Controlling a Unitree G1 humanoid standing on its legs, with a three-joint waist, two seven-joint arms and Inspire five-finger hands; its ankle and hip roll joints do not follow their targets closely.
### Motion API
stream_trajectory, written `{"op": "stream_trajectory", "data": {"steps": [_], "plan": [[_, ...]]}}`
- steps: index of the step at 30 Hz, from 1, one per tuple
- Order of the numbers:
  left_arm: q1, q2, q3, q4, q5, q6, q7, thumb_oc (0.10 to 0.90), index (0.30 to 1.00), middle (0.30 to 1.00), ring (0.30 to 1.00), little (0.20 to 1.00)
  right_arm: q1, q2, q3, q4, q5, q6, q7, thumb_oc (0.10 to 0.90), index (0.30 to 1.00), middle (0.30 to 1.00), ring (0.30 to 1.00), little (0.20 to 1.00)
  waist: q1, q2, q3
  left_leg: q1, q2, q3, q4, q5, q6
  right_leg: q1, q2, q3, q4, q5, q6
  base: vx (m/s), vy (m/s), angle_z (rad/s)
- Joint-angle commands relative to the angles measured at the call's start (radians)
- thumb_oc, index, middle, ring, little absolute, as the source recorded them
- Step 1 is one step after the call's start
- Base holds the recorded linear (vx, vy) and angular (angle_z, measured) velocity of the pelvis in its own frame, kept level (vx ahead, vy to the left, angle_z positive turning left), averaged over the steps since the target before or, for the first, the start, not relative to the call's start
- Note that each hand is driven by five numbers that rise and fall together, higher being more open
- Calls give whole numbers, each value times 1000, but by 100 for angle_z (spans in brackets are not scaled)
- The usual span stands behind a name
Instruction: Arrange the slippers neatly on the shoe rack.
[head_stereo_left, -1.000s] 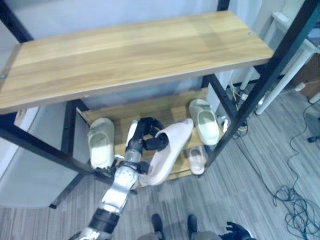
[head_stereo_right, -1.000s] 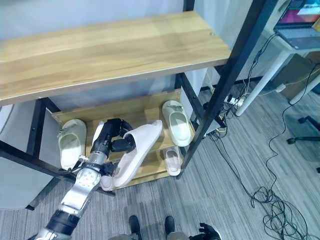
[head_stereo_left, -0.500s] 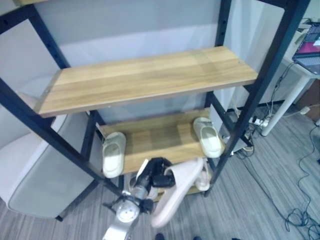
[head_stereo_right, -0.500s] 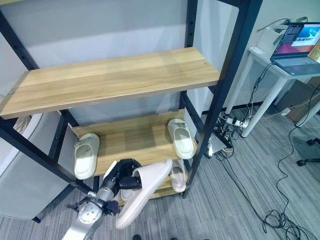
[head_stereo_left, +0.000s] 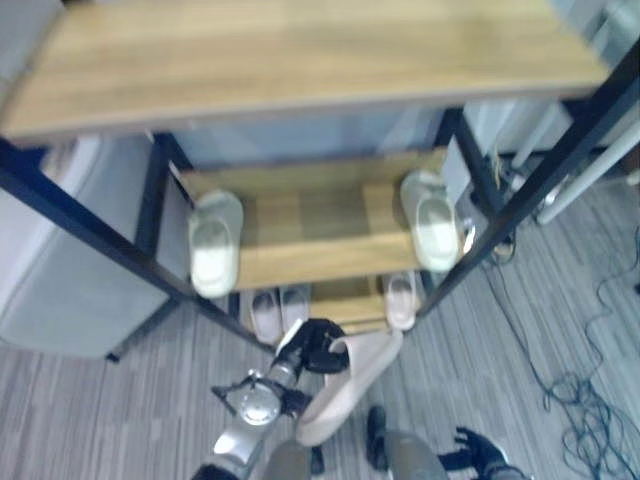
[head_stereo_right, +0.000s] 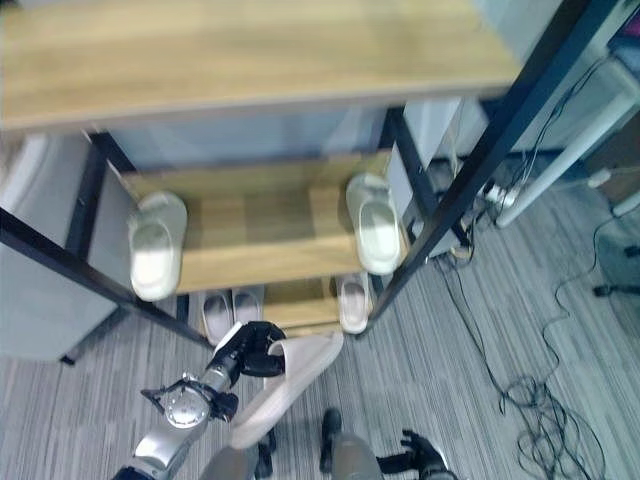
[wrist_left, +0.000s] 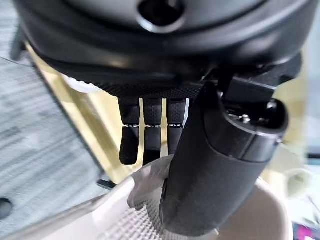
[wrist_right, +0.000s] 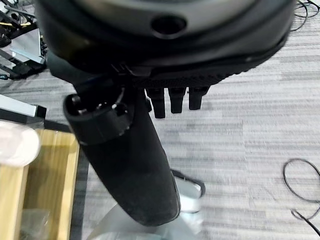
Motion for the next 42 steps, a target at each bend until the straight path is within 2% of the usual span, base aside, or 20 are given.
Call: {"op": "stream_trajectory", "data": {"steps": [1,2,4,7,8,13,16,17,19,20,22,24,25,27,28,30,32,35,38,42], "plan": [[-88,-3,59,-146,39,-105,43,400,300,300,300,300,37,-52,-20,-101,26,-27,-62,800,900,900,900,900,-18,23,4,-92,94,-44,189,-29,-30,-69,-22,1,-14,155,57,-43,11,2],[-88,-3,59,-146,39,-105,43,400,300,300,300,300,37,-52,-20,-101,26,-27,-62,800,900,900,900,900,-18,23,3,-93,94,-44,191,-29,-30,-71,-22,1,-13,154,57,-108,24,5],[-159,26,91,-160,64,-109,71,400,300,300,300,300,22,-99,-55,-210,14,-44,-115,800,900,900,900,900,-31,40,36,-219,109,-61,316,-44,-13,-208,-33,10,129,120,39,-117,41,7],[-243,62,114,-170,94,-111,116,400,300,300,300,300,-18,-139,-77,-319,12,-62,-165,800,900,900,900,900,-37,52,68,-343,123,-73,453,-63,2,-337,-40,28,264,78,21,-61,43,2],[-274,72,124,-187,102,-112,130,400,300,300,300,300,-32,-150,-80,-358,14,-68,-171,800,900,900,900,900,-35,58,80,-378,124,-96,527,-113,-5,-378,-38,48,339,21,25,15,65,0],[-492,120,180,-236,157,-115,234,400,300,300,300,300,-122,-198,-81,-541,8,-93,-224,800,900,900,900,900,-49,75,157,-607,143,-165,829,-196,31,-604,-44,103,623,-59,9,-24,68,-18],[-570,135,194,-253,174,-116,262,400,300,300,300,300,-163,-206,-74,-571,2,-98,-245,800,900,900,900,900,-49,83,169,-685,152,-181,939,-230,37,-681,-49,111,727,-80,10,11,46,-10],[-639,158,208,-269,187,-116,290,400,300,300,300,300,-185,-214,-72,-610,-3,-101,-256,800,900,900,900,900,-50,85,170,-766,151,-196,1053,-255,40,-754,-56,120,829,-94,9,21,19,-13],[-672,161,215,-282,191,-117,301,400,300,300,300,300,-198,-219,-71,-636,-7,-103,-265,800,900,900,900,900,-50,90,170,-814,158,-205,1124,-276,38,-797,-58,124,895,-120,7,59,33,-10],[-730,186,228,-272,210,-114,329,400,300,300,300,300,-212,-224,-75,-659,-7,-105,-276,800,900,900,900,900,-53,95,170,-885,161,-219,1235,-302,42,-865,-59,132,1004,-133,8,79,40,-9],[-763,198,231,-261,220,-117,343,400,300,300,300,300,-221,-228,-80,-679,-8,-107,-279,800,900,900,900,900,-54,98,170,-936,162,-230,1302,-323,40,-912,-54,141,1065,-149,11,86,38,-11],[-835,234,236,-233,241,-114,373,400,300,300,300,300,-225,-233,-90,-725,-1,-111,-280,800,900,900,900,900,-62,103,170,-1037,160,-254,1450,-353,39,-1010,-52,162,1228,-169,16,117,38,-8],[-839,234,235,-230,241,-115,374,400,300,300,300,300,-225,-233,-92,-728,-1,-109,-279,800,900,900,900,900,-61,103,170,-1045,160,-257,1461,-357,39,-1018,-53,163,1238,-174,17,87,16,-12],[-882,259,237,-204,253,-111,392,400,300,300,300,300,-219,-228,-96,-755,5,-113,-279,800,900,900,900,900,-67,105,170,-1113,153,-273,1558,-378,37,-1084,-47,184,1353,-188,20,125,20,-7],[-920,294,233,-160,271,-103,411,400,300,300,300,300,-212,-230,-93,-801,-1,-118,-276,800,900,900,900,900,-74,103,170,-1149,147,-293,1634,-400,31,-1136,-37,226,1452,-204,19,140,19,6],[-941,305,221,-125,273,-104,424,400,300,300,300,300,-203,-228,-87,-826,-3,-119,-270,800,900,900,900,900,-78,92,170,-1150,148,-294,1668,-418,28,-1154,-28,254,1499,-213,21,115,6,-3],[-977,330,196,-59,273,-93,443,400,300,300,300,300,-178,-234,-69,-882,-23,-128,-266,800,900,900,900,900,-92,96,170,-1150,148,-308,1746,-441,29,-1155,-17,311,1590,-245,21,113,20,-9],[-1016,347,167,16,259,-92,456,400,300,300,300,300,-159,-232,-60,-915,-24,-129,-261,800,900,900,900,900,-104,100,170,-1150,148,-324,1797,-461,30,-1155,-1,350,1646,-263,25,52,33,1],[-1071,370,131,100,240,-82,468,400,300,300,300,300,-112,-230,-55,-967,-29,-136,-245,800,900,900,900,900,-125,111,170,-1150,140,-333,1863,-479,34,-1155,5,382,1713,-289,23,43,43,-4],[-1130,390,86,180,226,-75,484,400,300,300,300,300,-92,-236,-39,-991,-28,-141,-232,800,900,900,900,900,-139,110,170,-1150,140,-326,1898,-494,39,-1155,4,396,1745,-306,22,22,20,-5]]}}
